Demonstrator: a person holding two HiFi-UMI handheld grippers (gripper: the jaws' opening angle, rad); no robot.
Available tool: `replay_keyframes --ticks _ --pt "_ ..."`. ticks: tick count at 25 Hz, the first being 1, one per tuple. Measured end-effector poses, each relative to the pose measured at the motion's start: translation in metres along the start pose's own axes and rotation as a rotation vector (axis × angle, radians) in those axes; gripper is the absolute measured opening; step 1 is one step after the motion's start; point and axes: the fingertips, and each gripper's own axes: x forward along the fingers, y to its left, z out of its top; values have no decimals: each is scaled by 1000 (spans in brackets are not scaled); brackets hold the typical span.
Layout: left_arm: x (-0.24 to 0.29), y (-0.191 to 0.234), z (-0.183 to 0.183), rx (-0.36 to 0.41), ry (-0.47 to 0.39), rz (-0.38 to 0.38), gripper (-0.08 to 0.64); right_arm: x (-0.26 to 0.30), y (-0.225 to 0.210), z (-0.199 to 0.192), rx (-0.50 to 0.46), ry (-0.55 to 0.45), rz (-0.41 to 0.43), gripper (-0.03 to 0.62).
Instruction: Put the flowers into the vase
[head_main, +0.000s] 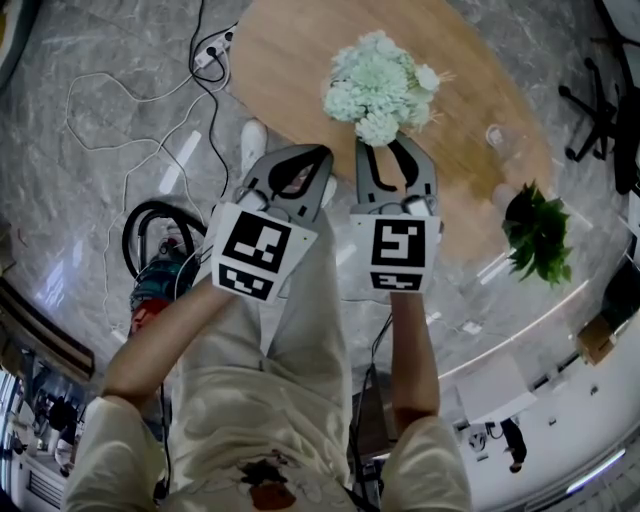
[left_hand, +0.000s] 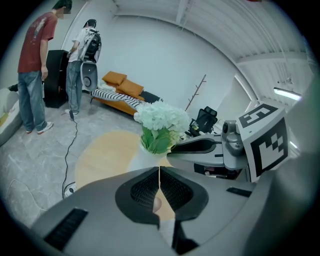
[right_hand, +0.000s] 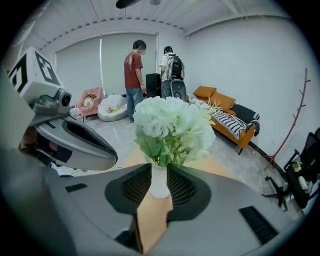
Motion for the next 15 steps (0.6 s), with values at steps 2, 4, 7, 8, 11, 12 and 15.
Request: replay_keyframes --ticks 2,4,7,8,11,12,15 --pt "1 -2 1 2 1 -1 15 -2 -1 -2 12 0 3 91" --pt "1 -4 2 5 2 -1 15 -4 -4 -4 32 -1 5 91" --pt "2 -9 5 11 1 -4 15 -8 -8 -5 65 -6 5 91" --pt "2 -10 6 14 0 -5 15 -10 -9 -6 70 -6 4 91" --pt "1 -13 10 22 2 -7 15 -15 -12 -6 90 -11 3 89" --pt "0 -15 11 25 3 -8 15 -18 -13 -6 98 -13 2 89" --pt "-3 -20 16 36 4 -12 15 -24 -17 -6 110 -18 -2 89"
